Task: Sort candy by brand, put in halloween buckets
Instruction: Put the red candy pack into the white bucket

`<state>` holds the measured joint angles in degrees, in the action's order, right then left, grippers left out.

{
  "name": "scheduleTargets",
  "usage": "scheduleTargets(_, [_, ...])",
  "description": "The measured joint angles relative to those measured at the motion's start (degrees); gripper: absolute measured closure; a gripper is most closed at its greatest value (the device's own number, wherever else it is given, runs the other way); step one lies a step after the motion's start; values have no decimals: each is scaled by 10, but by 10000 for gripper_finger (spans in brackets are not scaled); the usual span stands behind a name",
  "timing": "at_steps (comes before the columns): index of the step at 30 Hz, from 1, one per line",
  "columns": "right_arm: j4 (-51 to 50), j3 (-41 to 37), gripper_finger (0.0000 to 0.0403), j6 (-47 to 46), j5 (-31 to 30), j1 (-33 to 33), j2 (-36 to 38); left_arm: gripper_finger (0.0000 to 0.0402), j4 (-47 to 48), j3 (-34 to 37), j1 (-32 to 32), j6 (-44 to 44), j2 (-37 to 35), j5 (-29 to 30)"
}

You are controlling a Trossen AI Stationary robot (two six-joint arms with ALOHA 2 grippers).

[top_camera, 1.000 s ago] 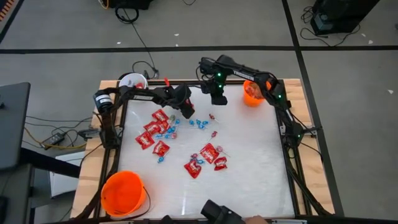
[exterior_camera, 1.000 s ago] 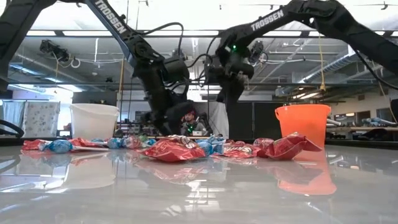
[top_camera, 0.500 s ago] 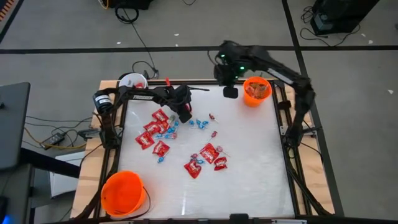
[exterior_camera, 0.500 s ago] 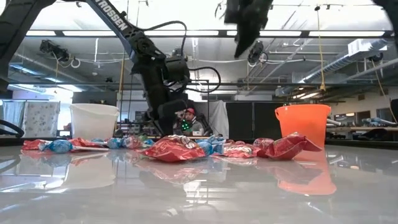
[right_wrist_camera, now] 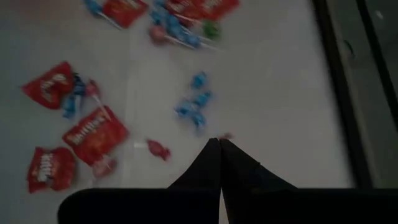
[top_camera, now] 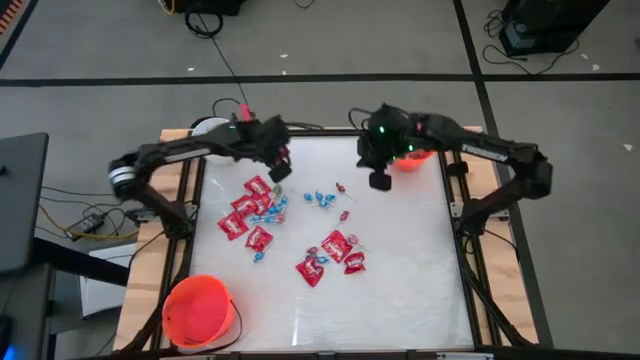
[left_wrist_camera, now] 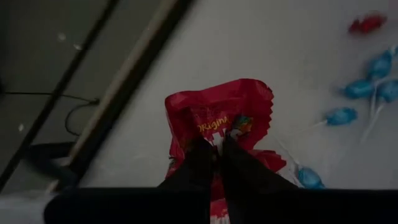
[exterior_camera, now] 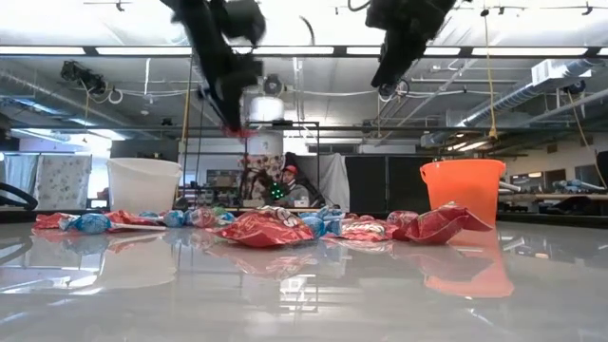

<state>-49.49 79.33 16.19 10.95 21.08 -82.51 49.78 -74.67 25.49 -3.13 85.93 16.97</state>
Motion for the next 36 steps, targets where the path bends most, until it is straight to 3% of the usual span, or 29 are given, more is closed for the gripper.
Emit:
scheduleTargets(7, [206,-161,391,-22,30,-22,56,380,99,-1,41,-65,-94,28])
scheduleTargets(12, [390,-264,386,1,125,-38,40,380,140,-1,87,-77,-104,56])
scheduleTargets(15, [458,-303,382,15,137,-47,8,380,146,0,123,-73,-103,56])
scheduleTargets(20, [535,-313,384,42,102,-50,-53,381,132,23,194,-34,-101,8])
scheduleTargets(28, [655,-313,384,-9,97,-50,-126,381,98,107,301,-45,-101,3])
scheduleTargets(36, [679,-307,358,-61,76,-49,-142,355,10,158,305,-61,-101,2])
